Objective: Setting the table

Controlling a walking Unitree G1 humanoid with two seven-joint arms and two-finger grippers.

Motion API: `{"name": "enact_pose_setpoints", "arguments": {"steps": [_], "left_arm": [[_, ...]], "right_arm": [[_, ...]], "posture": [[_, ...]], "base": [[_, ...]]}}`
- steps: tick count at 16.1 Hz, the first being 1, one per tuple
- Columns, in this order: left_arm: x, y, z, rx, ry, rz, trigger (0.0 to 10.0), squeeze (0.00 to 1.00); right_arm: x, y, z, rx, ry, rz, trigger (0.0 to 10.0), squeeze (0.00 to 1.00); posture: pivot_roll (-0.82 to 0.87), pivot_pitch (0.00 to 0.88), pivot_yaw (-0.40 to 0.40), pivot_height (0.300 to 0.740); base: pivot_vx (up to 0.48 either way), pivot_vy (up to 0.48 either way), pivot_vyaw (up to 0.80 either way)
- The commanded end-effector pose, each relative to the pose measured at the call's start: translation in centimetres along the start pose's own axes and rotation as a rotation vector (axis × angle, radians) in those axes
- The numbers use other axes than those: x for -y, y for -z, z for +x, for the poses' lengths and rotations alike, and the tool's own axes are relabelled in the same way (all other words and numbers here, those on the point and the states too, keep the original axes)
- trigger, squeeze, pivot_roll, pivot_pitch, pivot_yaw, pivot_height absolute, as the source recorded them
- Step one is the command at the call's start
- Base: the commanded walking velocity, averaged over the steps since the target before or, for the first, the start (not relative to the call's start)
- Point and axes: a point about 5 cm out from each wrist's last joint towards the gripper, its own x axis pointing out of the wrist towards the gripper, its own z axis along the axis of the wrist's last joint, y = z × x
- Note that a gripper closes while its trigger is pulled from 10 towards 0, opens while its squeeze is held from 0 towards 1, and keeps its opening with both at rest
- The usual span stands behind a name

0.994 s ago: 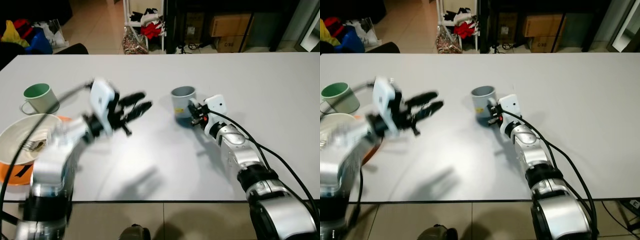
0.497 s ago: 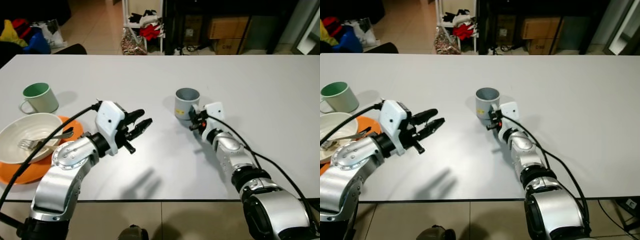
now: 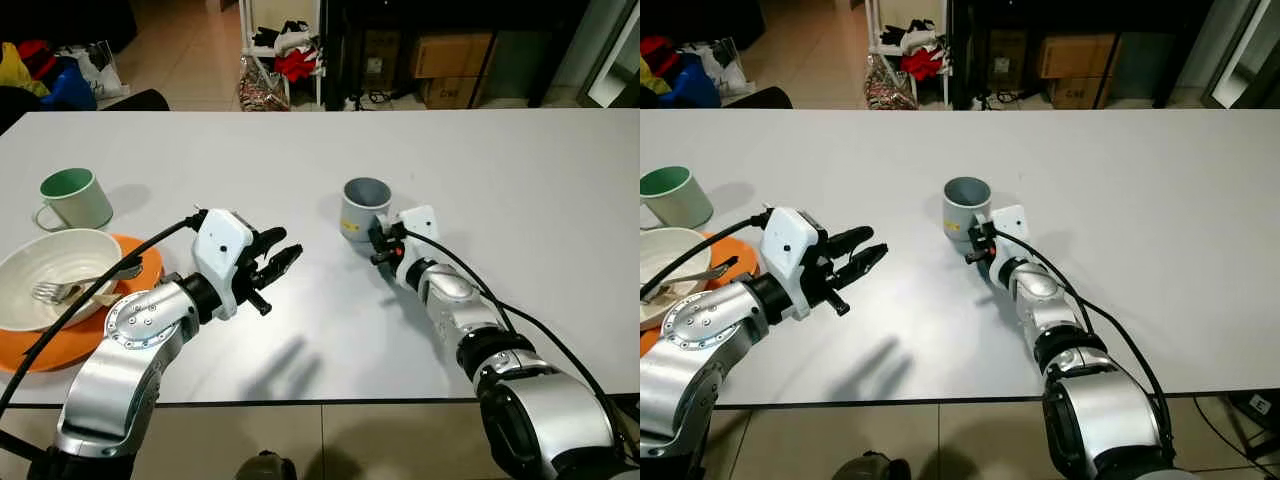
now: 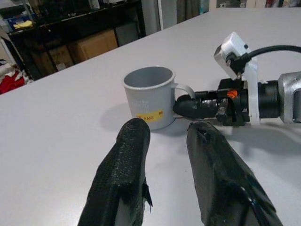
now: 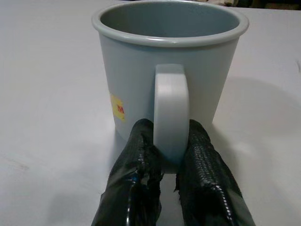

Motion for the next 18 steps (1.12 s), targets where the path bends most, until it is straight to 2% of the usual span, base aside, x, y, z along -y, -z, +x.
{"name": "enact_pose_setpoints", "arguments": {"steps": [1,2,3,8,12,14,15,16,17,18], "left_arm": [[0.2,0.0,-0.3,-0.012,-0.004,0.003,10.0,0.00],[0.4,0.4,-0.5,-0.026,-0.004,0.007,10.0,0.00],[0.4,0.6,-0.6,-0.033,-0.012,0.009,10.0,0.00],[0.4,0.0,-0.2,-0.007,-0.037,-0.003,10.0,0.00],[0.4,-0.9,0.0,0.075,-0.080,-0.079,10.0,0.00],[0.4,-1.4,0.0,0.129,-0.108,-0.118,10.0,0.00],[0.5,-1.4,0.0,0.132,-0.113,-0.120,10.0,0.00],[0.8,-1.1,0.0,0.119,-0.112,-0.133,10.0,0.00],[1.1,-0.4,-0.3,0.085,-0.139,-0.148,10.0,0.00],[1.1,0.2,-0.6,0.054,-0.185,-0.162,10.0,0.00]], "right_arm": [[-0.5,1.0,0.0,-0.072,-0.024,-0.005,10.0,0.00],[-0.4,0.7,0.1,-0.069,-0.014,-0.009,10.0,0.00],[-0.3,0.6,0.1,-0.069,-0.004,-0.017,10.0,1.00],[0.1,0.3,0.1,-0.044,0.018,-0.046,10.0,1.00],[0.8,-0.1,-0.8,0.042,-0.059,-0.069,10.0,1.00],[1.4,-0.5,-2.2,0.144,-0.100,-0.044,10.0,1.00],[1.5,-0.6,-2.7,0.169,-0.108,-0.050,10.0,1.00],[1.3,-0.7,-4.0,0.212,-0.118,-0.051,10.0,1.00],[0.4,-1.0,-6.6,0.264,-0.125,-0.039,10.0,1.00],[-0.4,-1.1,-8.3,0.278,-0.116,-0.044,10.0,1.00]], "posture": [[0.27,0.000,0.036,0.740],[0.27,0.000,0.029,0.740],[0.28,0.000,0.027,0.740],[0.26,0.000,0.025,0.740],[0.21,0.000,0.027,0.740],[0.18,0.000,0.037,0.740],[0.17,0.000,0.036,0.740],[0.16,0.000,0.031,0.740],[0.15,0.000,0.029,0.740],[0.15,0.000,0.026,0.740]], "base": [[0.000,0.000,0.00],[0.000,0.000,0.00],[0.000,0.000,0.00],[0.000,0.000,0.00],[0.000,0.000,0.00],[0.000,0.000,0.00],[0.000,0.000,0.00],[0.000,0.000,0.00],[0.000,0.000,0.00],[0.000,0.000,0.00]]}}
